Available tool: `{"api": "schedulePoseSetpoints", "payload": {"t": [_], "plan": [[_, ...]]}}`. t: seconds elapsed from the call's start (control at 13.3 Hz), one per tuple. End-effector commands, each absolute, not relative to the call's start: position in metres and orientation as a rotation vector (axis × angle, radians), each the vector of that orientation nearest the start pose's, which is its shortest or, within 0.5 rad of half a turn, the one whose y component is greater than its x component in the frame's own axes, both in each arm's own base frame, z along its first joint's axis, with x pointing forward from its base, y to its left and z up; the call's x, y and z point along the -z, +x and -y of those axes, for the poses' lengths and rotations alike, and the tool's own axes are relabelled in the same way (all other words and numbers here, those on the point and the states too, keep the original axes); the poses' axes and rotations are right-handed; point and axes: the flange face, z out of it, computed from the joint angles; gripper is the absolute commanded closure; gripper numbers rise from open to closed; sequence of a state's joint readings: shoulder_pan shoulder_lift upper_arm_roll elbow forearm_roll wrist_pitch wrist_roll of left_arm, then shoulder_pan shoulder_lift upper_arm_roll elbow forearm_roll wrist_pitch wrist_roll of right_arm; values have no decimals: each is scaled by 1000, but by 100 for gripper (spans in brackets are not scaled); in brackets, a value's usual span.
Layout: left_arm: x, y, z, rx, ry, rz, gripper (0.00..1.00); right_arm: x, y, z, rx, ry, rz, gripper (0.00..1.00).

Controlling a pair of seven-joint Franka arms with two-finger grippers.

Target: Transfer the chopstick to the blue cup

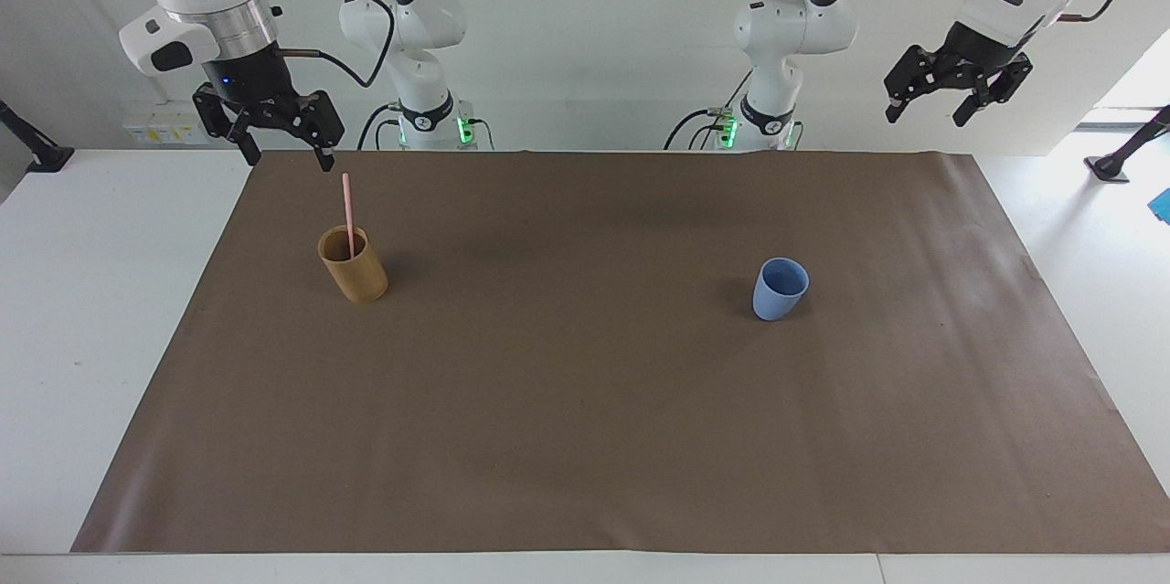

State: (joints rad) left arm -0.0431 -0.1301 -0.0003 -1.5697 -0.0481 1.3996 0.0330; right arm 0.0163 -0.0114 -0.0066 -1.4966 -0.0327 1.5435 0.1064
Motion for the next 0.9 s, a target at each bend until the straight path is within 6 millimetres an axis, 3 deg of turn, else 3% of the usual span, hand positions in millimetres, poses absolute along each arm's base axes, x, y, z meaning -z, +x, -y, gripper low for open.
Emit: {"api": "schedulePoseSetpoints", "payload": {"t": [0.0, 0.6, 0.83], "plan": [[-679, 484, 26, -76, -3202, -132, 0, -675, 536, -3, 79, -3147, -164, 0], [-679, 486, 25, -69, -3202, -121, 0, -676, 528, -2, 52, -3147, -161, 0], [-667, 488, 24, -93, -3202, -114, 0, -675, 528, -2, 52, -3147, -164, 0]]}}
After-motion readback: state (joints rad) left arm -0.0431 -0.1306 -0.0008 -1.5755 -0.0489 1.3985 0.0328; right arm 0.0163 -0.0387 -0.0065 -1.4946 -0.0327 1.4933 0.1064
